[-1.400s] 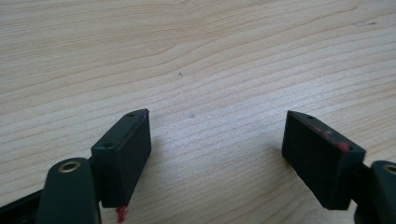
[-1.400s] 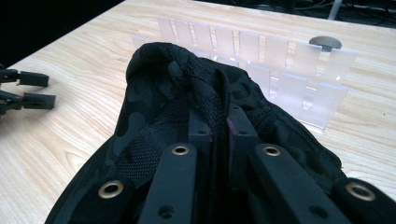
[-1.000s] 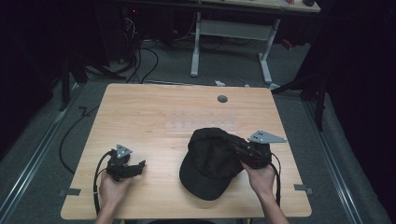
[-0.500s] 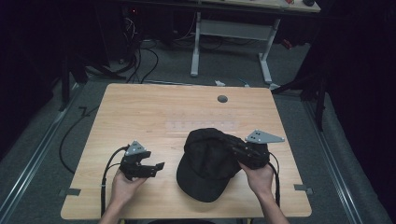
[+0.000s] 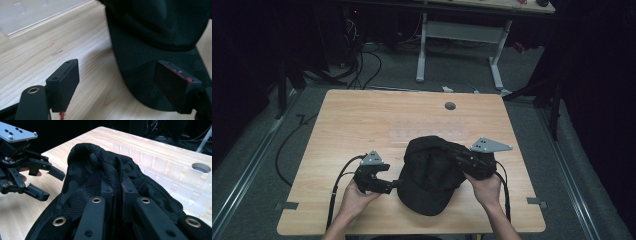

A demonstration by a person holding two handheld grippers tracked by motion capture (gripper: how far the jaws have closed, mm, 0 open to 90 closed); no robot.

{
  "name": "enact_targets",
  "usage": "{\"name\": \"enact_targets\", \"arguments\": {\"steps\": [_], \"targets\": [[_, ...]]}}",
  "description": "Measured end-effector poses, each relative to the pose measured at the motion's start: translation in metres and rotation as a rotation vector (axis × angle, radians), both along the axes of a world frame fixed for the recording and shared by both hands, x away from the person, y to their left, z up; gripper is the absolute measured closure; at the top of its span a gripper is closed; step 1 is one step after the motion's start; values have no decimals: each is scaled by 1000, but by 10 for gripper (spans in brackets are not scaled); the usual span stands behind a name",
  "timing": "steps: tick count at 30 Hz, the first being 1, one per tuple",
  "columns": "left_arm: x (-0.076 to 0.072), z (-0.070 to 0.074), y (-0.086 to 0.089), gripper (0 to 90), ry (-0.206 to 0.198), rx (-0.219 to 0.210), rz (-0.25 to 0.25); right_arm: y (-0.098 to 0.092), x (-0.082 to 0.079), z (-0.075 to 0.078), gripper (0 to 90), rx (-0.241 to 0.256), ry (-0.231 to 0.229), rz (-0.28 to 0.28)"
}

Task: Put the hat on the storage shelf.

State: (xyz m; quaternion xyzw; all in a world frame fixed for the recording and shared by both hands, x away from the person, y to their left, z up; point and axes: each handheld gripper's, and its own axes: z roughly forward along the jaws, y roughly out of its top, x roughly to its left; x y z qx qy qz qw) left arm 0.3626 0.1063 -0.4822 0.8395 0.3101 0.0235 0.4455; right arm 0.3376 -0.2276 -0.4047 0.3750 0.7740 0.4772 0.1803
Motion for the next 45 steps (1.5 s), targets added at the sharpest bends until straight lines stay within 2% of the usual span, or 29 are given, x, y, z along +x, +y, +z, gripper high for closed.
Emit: {"name": "enact_targets", "arguments": {"steps": [3,10,19,28,36,37,39,45], "targets": [[0,1,-4,208,2,-8,-18,3,1,2,831,-7,-9,13],[1,0,-7,217,24,-20,-45,10,5,6,831,15,-16,52],[2,1,-7,218,48,-37,-80,16,9,10,829,41,-41,135],[4,1,-7,246,77,-53,-111,18,11,13,828,56,-59,171],[4,3,-8,325,93,-62,-129,19,14,13,828,50,-66,172],[4,3,-7,346,91,-62,-130,19,14,13,828,49,-68,169],[2,4,-6,448,81,-68,-129,18,13,14,823,47,-75,161],[2,7,-1,556,87,-101,-126,17,12,15,818,36,-97,149]]}}
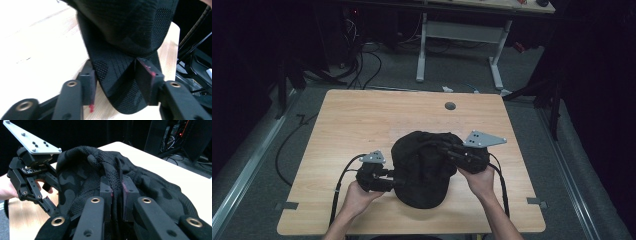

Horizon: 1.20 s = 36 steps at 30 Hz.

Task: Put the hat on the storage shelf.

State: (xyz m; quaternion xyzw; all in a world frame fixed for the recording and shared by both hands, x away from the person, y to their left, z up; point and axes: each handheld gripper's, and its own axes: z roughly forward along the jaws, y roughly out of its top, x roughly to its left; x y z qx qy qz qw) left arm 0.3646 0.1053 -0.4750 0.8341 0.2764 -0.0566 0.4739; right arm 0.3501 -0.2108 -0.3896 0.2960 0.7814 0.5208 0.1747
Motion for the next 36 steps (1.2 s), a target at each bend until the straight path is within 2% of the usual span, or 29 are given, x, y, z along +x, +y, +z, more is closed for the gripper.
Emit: {"name": "enact_targets", "arguments": {"steps": [8,15,23,26,29,32,36], "targets": [[-2,9,11,697,18,-84,-7,0,-1,3,810,-10,-29,-8],[-5,20,19,783,19,-129,-33,0,-1,7,790,-7,-45,-10],[-9,28,22,856,34,-173,-78,-2,1,5,755,6,-36,-15],[-10,30,24,862,32,-182,-80,-3,3,4,739,25,-22,-14],[-10,32,27,864,26,-184,-69,-4,5,3,691,38,-3,-16],[-11,33,30,865,19,-195,-56,-6,6,0,616,53,18,-33],[-11,33,31,866,14,-187,-47,-8,8,-6,501,54,42,-47]]}}
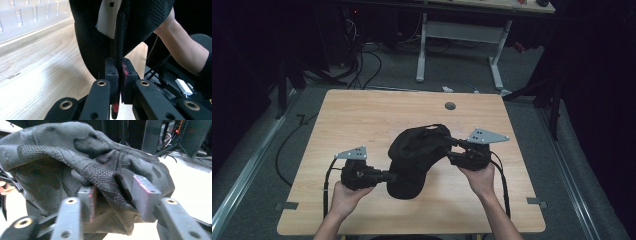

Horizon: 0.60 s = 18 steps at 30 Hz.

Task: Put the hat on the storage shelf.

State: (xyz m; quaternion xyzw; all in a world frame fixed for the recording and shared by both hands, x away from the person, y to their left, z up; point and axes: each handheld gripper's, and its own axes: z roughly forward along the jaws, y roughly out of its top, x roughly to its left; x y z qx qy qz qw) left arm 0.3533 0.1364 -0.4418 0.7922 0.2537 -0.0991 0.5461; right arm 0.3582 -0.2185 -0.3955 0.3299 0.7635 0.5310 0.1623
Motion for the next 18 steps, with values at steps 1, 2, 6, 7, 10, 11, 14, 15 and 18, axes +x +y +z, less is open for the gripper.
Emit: {"name": "enact_targets", "arguments": {"steps": [1,2,6,7,10,11,14,15,18], "targets": [[0,0,0,866,-4,2,4,0,0,-1,481,-4,1,-6],[0,0,1,866,-6,3,8,-1,0,-2,451,-3,-2,-13],[-1,1,4,867,-14,-5,26,-8,-1,-2,381,8,8,-38],[-1,2,6,866,-13,-15,35,-10,-1,-2,375,11,14,-42],[0,4,11,866,-18,-32,55,-18,-3,-7,376,5,23,-65],[0,5,12,866,-20,-35,63,-18,-3,-7,376,5,23,-65],[0,6,14,866,-32,-24,92,-22,-4,-18,382,-12,53,-94],[1,7,15,866,-34,-25,100,-24,-4,-22,385,-19,61,-106],[1,10,18,865,-49,-29,123,-29,-5,-33,390,-42,90,-143]]}}
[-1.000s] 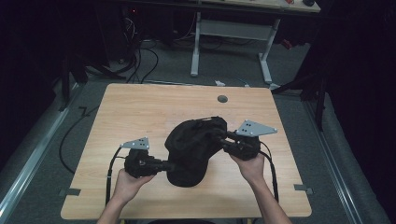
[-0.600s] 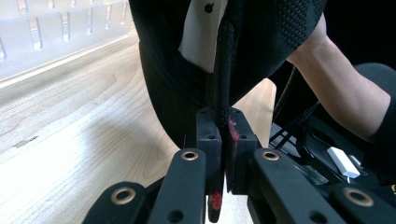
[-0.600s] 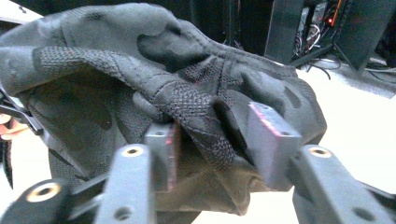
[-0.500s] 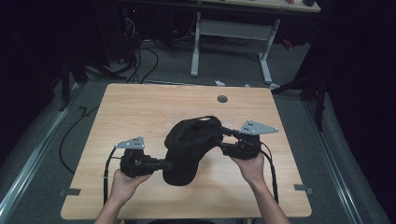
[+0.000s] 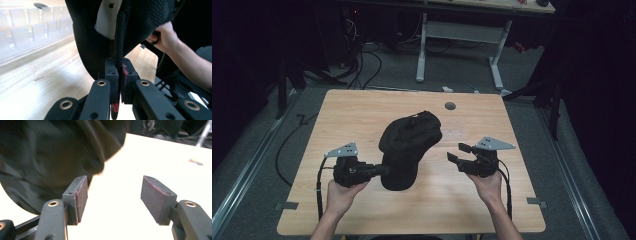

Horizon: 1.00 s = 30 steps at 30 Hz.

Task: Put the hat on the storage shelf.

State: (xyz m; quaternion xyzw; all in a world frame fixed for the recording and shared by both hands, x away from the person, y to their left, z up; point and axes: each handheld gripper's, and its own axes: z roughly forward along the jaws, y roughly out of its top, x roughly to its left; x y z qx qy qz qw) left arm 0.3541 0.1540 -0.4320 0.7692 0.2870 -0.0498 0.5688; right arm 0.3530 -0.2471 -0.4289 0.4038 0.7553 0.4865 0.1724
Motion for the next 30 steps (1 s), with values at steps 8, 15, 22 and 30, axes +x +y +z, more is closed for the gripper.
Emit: {"name": "enact_targets", "arguments": {"steps": [8,15,22,30], "targets": [[3,7,7,865,-31,-8,74,-18,-2,-41,368,-92,84,-141],[6,10,11,865,-54,-7,128,-33,-3,-76,346,-166,146,-273],[11,11,14,864,-65,11,171,-43,-3,-91,343,-221,154,-357],[19,15,16,864,-72,22,211,-49,1,-102,304,-259,179,-409]]}}
